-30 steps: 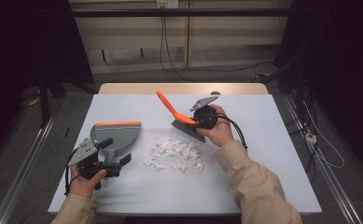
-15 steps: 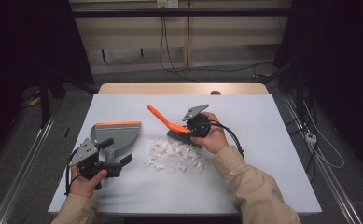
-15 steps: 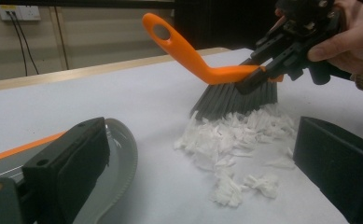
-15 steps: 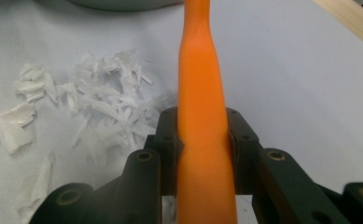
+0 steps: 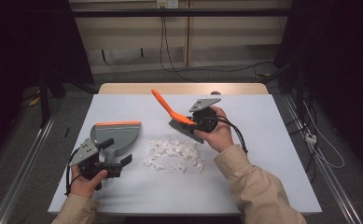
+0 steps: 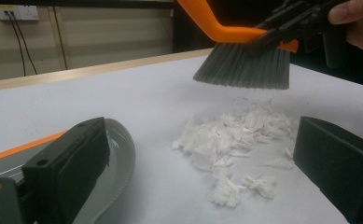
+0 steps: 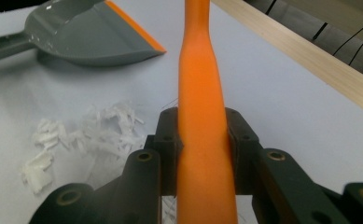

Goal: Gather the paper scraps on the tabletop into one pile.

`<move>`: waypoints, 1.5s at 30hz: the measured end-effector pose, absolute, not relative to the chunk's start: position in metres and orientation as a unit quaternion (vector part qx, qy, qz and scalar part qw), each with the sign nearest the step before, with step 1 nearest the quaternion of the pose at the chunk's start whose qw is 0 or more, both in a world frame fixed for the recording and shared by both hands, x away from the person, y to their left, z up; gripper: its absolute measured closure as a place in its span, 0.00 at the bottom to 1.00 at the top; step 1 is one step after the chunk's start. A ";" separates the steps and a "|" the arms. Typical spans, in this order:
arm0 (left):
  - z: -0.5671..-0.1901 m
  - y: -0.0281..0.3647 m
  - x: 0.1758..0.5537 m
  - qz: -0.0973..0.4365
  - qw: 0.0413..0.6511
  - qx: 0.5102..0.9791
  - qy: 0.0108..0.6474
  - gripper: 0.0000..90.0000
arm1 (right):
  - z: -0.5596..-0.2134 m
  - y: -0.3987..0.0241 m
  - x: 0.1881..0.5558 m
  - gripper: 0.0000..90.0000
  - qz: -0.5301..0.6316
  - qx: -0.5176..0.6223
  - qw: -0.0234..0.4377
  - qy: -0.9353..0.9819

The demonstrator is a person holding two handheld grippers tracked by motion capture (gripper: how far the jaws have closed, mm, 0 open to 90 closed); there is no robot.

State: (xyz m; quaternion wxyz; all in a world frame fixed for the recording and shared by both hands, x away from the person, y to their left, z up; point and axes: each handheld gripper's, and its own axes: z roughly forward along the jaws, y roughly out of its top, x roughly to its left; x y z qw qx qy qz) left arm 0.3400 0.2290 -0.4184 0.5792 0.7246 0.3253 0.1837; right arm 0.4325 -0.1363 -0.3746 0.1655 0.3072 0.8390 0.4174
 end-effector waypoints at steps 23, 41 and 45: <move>-0.417 0.231 0.339 0.185 0.582 0.722 0.325 0.04 | -0.386 -0.097 0.398 0.79 0.492 0.386 0.115 0.772; -0.417 0.231 0.339 0.187 0.580 0.723 0.325 0.04 | -0.399 -0.073 0.381 0.79 0.508 0.398 0.058 0.762; -0.417 0.232 0.339 0.186 0.582 0.721 0.327 0.04 | -0.404 -0.058 0.374 0.79 0.514 0.393 0.035 0.762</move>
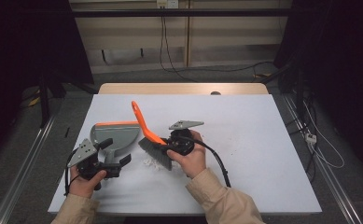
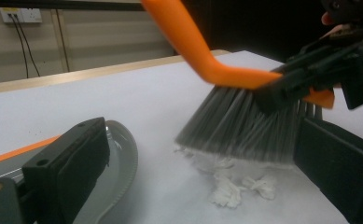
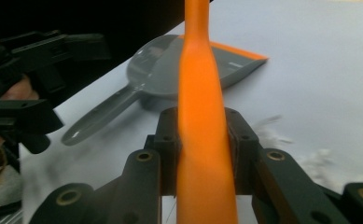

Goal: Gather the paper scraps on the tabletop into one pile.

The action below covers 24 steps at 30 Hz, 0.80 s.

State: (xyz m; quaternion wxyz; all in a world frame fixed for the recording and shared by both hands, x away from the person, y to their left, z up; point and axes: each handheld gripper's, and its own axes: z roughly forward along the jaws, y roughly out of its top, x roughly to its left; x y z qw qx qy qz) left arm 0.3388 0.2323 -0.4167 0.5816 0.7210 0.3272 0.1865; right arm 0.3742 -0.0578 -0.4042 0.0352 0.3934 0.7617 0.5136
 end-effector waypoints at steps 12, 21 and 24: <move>-0.416 0.234 0.339 0.189 0.584 0.719 0.326 0.04 | -0.434 -0.034 0.370 0.79 0.478 0.419 0.001 0.772; -0.416 0.231 0.339 0.189 0.582 0.722 0.325 0.04 | -0.435 -0.068 0.375 0.79 0.456 0.474 0.023 0.753; -0.416 0.231 0.339 0.188 0.582 0.722 0.323 0.04 | -0.435 -0.079 0.376 0.79 0.451 0.483 0.033 0.749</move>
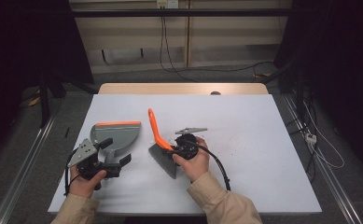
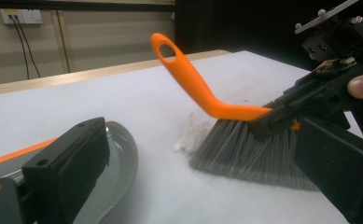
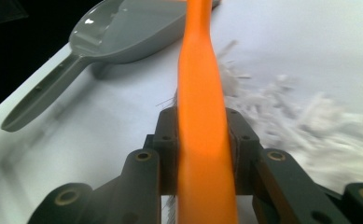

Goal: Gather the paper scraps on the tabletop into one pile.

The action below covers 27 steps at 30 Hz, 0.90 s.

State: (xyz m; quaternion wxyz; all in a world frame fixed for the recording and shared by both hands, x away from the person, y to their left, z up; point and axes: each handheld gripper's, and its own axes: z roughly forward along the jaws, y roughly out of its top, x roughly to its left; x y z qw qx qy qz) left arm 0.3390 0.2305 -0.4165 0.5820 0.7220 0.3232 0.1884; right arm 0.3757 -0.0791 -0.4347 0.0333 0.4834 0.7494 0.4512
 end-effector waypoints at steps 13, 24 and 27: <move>-0.417 0.227 0.340 0.186 0.580 0.726 0.320 0.04 | -0.426 -0.112 0.376 0.79 0.427 0.493 0.087 0.753; -0.417 0.225 0.340 0.185 0.579 0.726 0.321 0.04 | -0.406 -0.111 0.377 0.79 0.469 0.484 0.112 0.730; -0.418 0.226 0.341 0.185 0.579 0.726 0.321 0.04 | -0.406 -0.098 0.382 0.79 0.473 0.482 0.108 0.730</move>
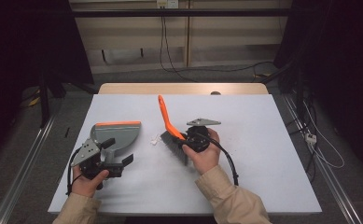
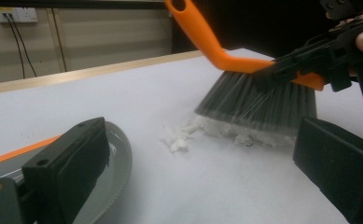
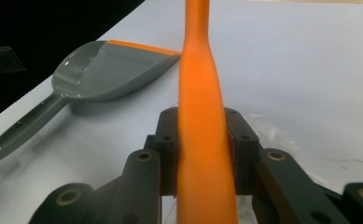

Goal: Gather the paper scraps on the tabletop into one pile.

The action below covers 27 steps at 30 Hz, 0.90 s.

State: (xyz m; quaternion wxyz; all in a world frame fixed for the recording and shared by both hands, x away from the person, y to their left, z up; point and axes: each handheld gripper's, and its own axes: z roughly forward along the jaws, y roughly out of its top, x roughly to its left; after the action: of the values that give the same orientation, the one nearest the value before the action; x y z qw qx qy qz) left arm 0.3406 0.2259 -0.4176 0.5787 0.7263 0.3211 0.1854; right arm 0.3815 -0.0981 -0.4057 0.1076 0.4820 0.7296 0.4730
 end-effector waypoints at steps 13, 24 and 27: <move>-0.419 0.227 0.341 0.186 0.576 0.728 0.322 0.04 | -0.429 -0.037 0.410 0.79 0.473 0.499 0.078 0.722; -0.418 0.227 0.341 0.188 0.575 0.729 0.319 0.04 | -0.429 -0.078 0.407 0.79 0.424 0.538 0.106 0.721; -0.419 0.225 0.341 0.187 0.576 0.729 0.319 0.04 | -0.426 -0.092 0.402 0.79 0.419 0.543 0.113 0.719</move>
State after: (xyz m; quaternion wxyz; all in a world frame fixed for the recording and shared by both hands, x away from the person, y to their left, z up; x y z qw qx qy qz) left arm 0.3413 0.2253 -0.4187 0.5756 0.7292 0.3191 0.1875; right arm 0.4023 -0.0924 -0.4265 0.1128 0.5431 0.7190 0.4187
